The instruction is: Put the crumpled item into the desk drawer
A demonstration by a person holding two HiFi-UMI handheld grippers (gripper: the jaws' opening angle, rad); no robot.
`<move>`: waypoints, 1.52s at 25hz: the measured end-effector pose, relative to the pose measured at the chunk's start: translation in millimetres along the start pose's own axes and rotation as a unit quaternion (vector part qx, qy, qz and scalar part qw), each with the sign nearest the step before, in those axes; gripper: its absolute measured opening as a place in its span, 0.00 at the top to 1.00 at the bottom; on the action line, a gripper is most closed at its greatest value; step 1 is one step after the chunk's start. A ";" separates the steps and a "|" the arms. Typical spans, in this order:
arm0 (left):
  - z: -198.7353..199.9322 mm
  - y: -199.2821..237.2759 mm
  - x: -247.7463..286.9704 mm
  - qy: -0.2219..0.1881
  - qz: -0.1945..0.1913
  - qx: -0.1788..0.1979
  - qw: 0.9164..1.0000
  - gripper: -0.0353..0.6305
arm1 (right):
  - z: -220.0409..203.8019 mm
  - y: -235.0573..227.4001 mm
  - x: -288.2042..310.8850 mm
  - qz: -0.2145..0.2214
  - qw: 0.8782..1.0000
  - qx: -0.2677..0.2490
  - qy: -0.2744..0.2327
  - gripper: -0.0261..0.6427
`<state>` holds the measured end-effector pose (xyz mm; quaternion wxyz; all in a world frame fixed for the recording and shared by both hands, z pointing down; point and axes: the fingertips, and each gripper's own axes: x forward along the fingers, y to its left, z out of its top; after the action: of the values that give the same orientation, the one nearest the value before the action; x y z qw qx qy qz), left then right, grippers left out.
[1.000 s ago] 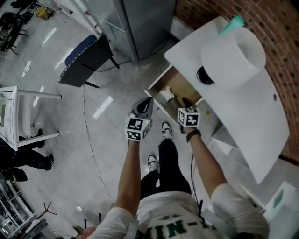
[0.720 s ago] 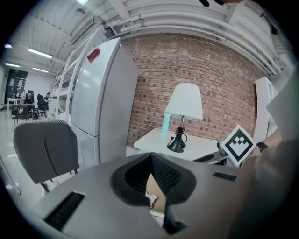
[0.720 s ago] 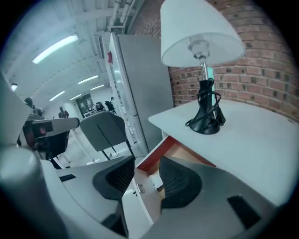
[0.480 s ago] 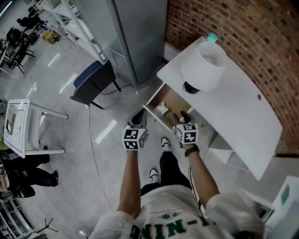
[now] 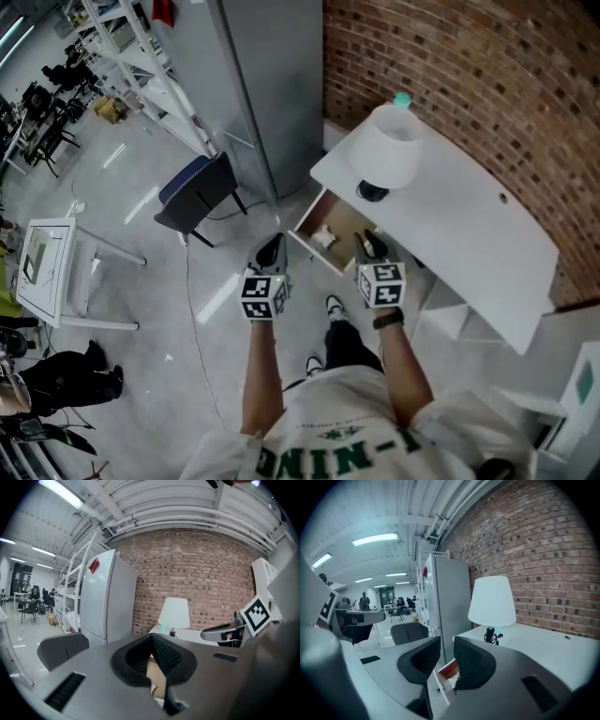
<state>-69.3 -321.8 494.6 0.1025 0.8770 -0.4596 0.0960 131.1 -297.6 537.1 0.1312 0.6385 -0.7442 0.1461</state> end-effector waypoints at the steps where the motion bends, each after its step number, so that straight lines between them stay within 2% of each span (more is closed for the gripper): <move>1: 8.3 -1.8 -5.2 -0.008 0.000 0.002 1.000 0.96 | 11.2 4.3 -7.4 0.002 1.000 0.001 -0.014 0.84; 7: 45.3 -15.8 -36.9 -0.029 -0.006 0.021 0.999 0.96 | 50.8 16.9 -44.3 0.018 0.998 0.012 -0.066 0.88; 12: 67.7 -19.0 -61.5 -0.047 -0.002 0.041 0.998 0.96 | 77.1 30.4 -63.6 0.015 0.995 -0.003 -0.100 0.91; 18: 85.5 -28.7 -86.1 -0.080 -0.013 0.044 0.996 0.96 | 83.8 44.2 -84.3 0.010 0.993 -0.016 -0.116 0.95; 33: 70.0 -48.9 -96.3 -0.069 -0.027 0.068 0.995 0.96 | 81.1 52.3 -119.2 0.002 0.991 -0.024 -0.129 0.95; 38: 58.0 -51.6 -92.5 -0.056 -0.031 0.062 0.996 0.96 | 78.5 58.1 -128.1 0.007 0.990 -0.029 -0.137 0.95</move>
<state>-74.1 -235.9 409.8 0.0247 0.8994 -0.4303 0.0724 92.3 -202.7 412.8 0.0459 0.6430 -0.7636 0.0365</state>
